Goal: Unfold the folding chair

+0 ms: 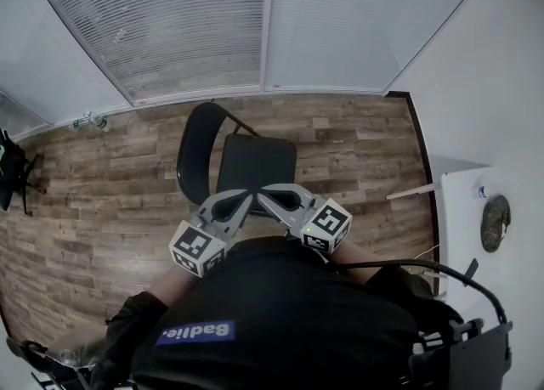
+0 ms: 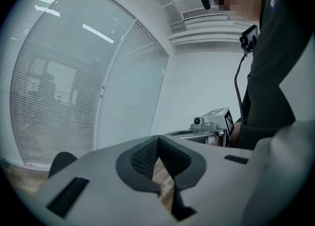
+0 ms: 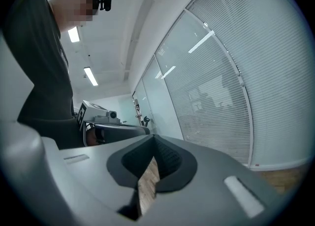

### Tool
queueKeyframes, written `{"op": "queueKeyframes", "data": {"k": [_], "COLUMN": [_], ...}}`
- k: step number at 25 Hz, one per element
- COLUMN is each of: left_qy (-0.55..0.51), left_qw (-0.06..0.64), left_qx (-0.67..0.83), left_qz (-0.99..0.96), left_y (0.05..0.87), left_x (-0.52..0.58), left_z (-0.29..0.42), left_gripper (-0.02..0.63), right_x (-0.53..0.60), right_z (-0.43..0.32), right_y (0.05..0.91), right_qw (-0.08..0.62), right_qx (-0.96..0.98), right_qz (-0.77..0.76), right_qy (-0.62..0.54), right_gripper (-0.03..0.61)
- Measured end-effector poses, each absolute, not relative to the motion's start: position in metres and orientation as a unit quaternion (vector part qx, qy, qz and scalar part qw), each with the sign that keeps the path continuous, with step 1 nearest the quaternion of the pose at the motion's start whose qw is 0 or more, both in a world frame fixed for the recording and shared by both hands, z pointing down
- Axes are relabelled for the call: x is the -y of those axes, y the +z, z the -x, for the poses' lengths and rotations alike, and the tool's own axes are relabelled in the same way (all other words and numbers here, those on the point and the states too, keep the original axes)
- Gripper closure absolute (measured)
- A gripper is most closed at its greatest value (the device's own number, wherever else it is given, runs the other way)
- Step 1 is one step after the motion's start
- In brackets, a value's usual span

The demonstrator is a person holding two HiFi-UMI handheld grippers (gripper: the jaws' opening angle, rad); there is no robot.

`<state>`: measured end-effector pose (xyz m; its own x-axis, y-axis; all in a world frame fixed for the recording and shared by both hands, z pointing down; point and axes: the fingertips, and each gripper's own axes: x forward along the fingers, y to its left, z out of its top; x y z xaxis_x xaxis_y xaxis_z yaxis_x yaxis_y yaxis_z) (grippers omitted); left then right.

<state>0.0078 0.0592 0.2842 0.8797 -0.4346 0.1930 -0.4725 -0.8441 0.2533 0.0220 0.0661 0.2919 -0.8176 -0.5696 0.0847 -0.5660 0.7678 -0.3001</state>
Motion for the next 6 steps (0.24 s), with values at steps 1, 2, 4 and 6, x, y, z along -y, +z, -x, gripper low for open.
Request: {"op": "queueKeyframes", "data": {"k": [1,2,4,6], "left_qy": [0.064,0.064,0.065,0.066], "left_qw": [0.148,0.148,0.148,0.149], "left_qx": [0.237,0.237,0.238,0.239], "left_qz": [-0.958,-0.958,-0.958,-0.957], "left_y": [0.2842,0.2841,0.2841,0.2844], "left_x": [-0.0596,-0.0599,-0.0599,-0.0595], "left_z": [-0.0078,-0.0075,-0.0062,-0.0051], "left_gripper": [0.609,0.609,0.609,0.609], "right_x": [-0.0663,-0.0665,-0.0663,-0.0658], "right_z": [-0.0218,-0.0216,-0.0213,-0.0211], "right_y": [0.2916,0.2914,0.2919,0.2929], "right_qw": [0.007,0.007,0.005,0.003], "right_qx": [-0.940,-0.939,-0.939,-0.938], "right_qz": [0.302,0.303,0.304,0.305], "right_qy": [-0.159,-0.160,-0.162,-0.164], "right_gripper": [0.577,0.578,0.578,0.577]}}
